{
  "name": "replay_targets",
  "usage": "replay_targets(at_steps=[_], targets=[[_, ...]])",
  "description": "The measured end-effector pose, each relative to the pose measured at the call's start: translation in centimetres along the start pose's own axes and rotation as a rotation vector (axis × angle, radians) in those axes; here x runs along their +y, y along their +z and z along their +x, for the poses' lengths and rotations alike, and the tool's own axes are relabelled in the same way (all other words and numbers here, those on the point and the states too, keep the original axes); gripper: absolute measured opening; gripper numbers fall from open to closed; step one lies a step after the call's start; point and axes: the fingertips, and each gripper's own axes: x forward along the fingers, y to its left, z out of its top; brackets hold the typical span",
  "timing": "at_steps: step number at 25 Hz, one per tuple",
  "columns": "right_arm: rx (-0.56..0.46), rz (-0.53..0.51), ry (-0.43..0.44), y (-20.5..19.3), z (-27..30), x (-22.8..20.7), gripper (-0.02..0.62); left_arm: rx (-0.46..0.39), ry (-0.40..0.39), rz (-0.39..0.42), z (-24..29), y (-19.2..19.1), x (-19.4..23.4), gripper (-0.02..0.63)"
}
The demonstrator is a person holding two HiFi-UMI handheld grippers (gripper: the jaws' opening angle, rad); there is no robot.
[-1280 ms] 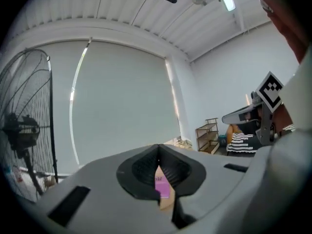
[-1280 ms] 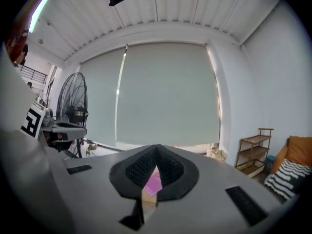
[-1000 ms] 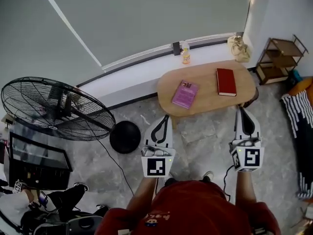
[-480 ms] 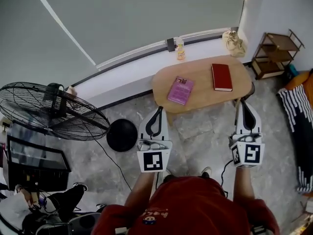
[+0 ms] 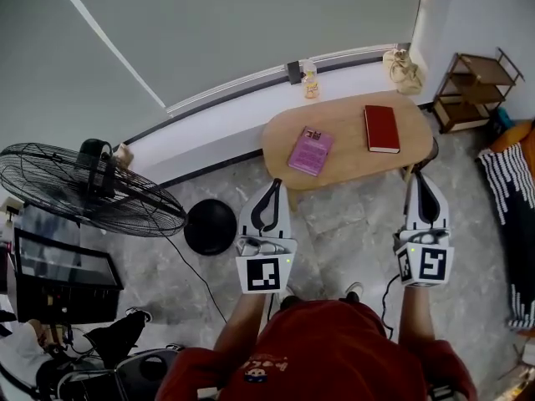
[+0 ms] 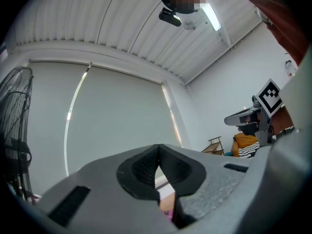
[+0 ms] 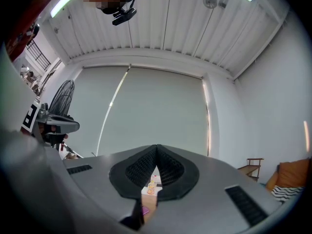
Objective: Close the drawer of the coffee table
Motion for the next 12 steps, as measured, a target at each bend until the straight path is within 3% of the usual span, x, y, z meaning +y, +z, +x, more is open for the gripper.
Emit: replay_targets(at_steps=[12], targets=[[0.054, 0.002, -0.007, -2.4, -1.5, -0.7, -0.003, 0.012, -0.010, 0.011, -0.7, -0.8, -1.8, 0.008]])
